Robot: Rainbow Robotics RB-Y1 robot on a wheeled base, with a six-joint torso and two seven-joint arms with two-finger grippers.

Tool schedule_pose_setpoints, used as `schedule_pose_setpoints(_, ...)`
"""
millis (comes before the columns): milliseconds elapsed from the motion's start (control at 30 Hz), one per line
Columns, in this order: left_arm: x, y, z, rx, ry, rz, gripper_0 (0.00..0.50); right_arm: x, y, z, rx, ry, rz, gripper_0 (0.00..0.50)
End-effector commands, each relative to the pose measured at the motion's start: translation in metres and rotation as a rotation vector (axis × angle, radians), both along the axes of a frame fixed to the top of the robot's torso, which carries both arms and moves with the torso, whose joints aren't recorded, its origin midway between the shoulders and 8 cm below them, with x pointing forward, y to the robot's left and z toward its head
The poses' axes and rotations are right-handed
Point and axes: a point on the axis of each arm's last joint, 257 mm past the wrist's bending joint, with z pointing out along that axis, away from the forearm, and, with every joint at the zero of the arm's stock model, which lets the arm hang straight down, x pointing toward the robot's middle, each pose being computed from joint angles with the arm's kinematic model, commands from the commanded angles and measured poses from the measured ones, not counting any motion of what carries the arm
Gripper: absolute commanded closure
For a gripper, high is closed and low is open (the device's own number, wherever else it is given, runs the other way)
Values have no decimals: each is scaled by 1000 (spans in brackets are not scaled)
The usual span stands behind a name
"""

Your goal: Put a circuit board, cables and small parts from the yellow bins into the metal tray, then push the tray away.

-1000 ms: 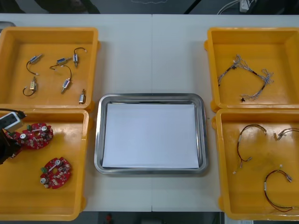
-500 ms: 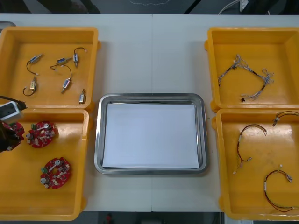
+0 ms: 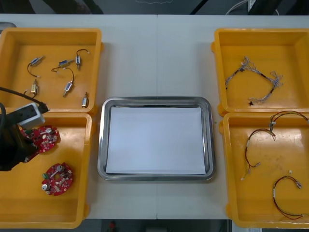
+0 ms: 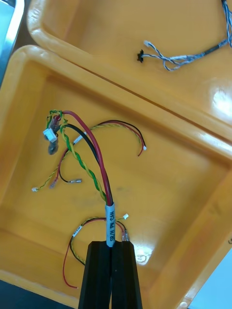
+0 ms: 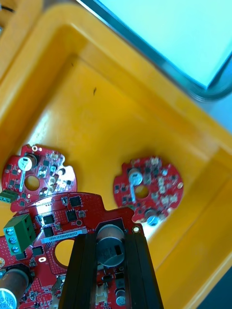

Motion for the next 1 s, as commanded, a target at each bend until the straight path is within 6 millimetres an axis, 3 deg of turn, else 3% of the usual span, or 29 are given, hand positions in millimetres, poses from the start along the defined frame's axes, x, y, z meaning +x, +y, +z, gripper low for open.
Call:
schedule_pose_setpoints(33,11,-45,22,-24,-54,-49,500,10,18,15,-96,-32,121,500)
schedule_pose_setpoints(400,16,-119,21,-80,-61,-80,500,24,34,17,-143,-50,171,500)
schedule_pose_setpoints(633,13,-165,16,-120,-61,-55,500,27,30,19,-158,-52,169,500)
schedule_pose_setpoints(1000,20,-214,0,-149,-70,20,500,28,24,16,-156,-35,155,500)
